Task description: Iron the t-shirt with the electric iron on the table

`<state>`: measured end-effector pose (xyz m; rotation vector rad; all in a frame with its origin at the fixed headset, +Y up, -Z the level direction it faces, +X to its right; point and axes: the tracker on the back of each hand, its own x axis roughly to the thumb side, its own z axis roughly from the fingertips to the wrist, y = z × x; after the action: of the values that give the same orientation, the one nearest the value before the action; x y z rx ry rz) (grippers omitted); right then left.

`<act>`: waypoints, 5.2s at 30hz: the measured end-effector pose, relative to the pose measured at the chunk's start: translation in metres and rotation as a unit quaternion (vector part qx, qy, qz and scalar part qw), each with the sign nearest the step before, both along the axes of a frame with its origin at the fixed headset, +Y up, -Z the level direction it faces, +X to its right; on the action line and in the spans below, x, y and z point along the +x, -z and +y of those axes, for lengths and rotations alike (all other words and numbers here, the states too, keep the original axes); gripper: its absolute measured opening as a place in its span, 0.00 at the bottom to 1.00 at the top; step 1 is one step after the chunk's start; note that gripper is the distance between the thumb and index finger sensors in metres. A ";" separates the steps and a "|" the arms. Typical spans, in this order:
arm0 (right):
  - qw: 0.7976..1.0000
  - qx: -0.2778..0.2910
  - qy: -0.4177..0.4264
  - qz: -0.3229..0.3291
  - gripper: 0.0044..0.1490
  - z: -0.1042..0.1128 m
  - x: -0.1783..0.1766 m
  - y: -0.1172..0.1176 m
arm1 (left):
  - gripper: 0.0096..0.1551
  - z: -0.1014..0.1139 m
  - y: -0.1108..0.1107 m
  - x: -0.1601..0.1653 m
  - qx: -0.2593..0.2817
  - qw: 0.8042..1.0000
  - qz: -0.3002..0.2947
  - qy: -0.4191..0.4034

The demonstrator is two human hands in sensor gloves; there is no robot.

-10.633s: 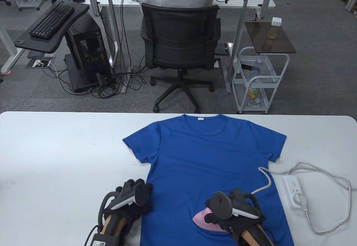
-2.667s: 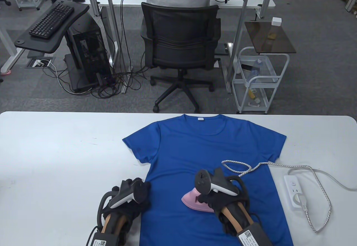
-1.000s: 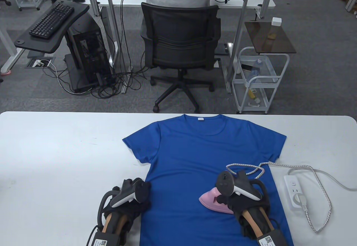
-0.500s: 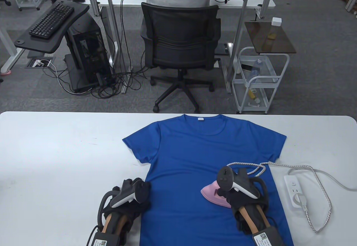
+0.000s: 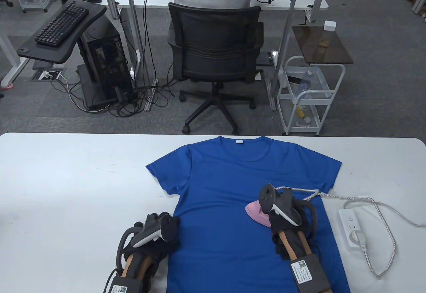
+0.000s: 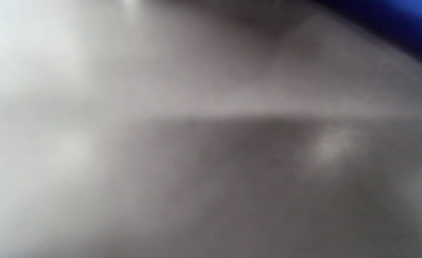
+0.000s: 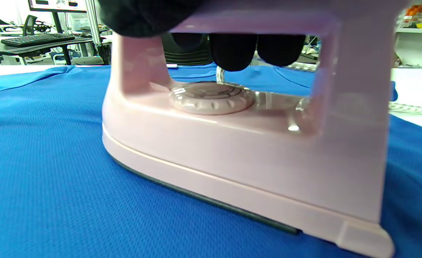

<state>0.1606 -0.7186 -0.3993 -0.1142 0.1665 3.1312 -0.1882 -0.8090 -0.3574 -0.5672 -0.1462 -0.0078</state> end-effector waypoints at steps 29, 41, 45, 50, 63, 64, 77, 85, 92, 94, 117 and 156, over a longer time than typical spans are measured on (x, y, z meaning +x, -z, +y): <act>0.991 -0.104 0.040 0.073 0.42 0.011 0.033 -0.042 | 0.43 0.000 0.000 -0.002 0.000 1.000 -0.001 -0.005; 0.999 -0.020 -0.012 -0.047 0.41 0.006 0.044 0.003 | 0.43 0.000 -0.001 -0.001 0.001 1.000 0.001 -0.006; 0.998 -0.022 -0.022 -0.060 0.41 0.006 0.047 0.015 | 0.43 0.000 -0.001 -0.001 0.000 1.000 0.000 -0.005; 0.998 -0.030 -0.017 -0.051 0.41 0.006 0.048 0.016 | 0.43 0.000 -0.001 0.000 0.000 1.000 0.000 -0.002; 0.991 -0.125 0.008 0.043 0.41 0.014 0.073 -0.031 | 0.43 0.000 -0.001 -0.001 -0.001 1.000 0.002 -0.006; 0.990 -0.130 0.012 0.047 0.41 0.014 0.075 -0.033 | 0.43 0.000 -0.001 -0.001 -0.001 1.000 0.002 -0.006; 0.992 -0.120 0.022 0.016 0.41 0.012 0.089 -0.027 | 0.43 0.000 -0.001 -0.001 -0.001 1.000 0.002 -0.009; 0.997 -0.072 -0.007 -0.037 0.41 0.009 0.098 0.008 | 0.43 0.000 -0.001 -0.001 -0.001 1.000 -0.001 -0.006; 0.997 -0.053 -0.008 -0.054 0.41 0.006 0.101 0.015 | 0.43 0.000 -0.001 0.000 -0.001 1.000 -0.002 -0.003; 0.997 -0.062 -0.008 -0.049 0.41 0.007 0.102 0.012 | 0.43 0.000 -0.001 0.000 0.000 1.000 -0.002 -0.003; 0.996 -0.057 -0.013 -0.063 0.43 0.007 0.110 -0.005 | 0.43 0.001 -0.002 0.001 0.002 1.000 -0.001 -0.003; 0.995 -0.093 0.005 0.038 0.42 0.009 0.063 0.025 | 0.43 0.002 -0.001 0.001 -0.001 1.000 -0.002 -0.006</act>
<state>0.2241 -0.7097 -0.4242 0.0065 0.4564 3.1057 -0.1874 -0.8074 -0.3563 -0.5681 -0.1526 0.0026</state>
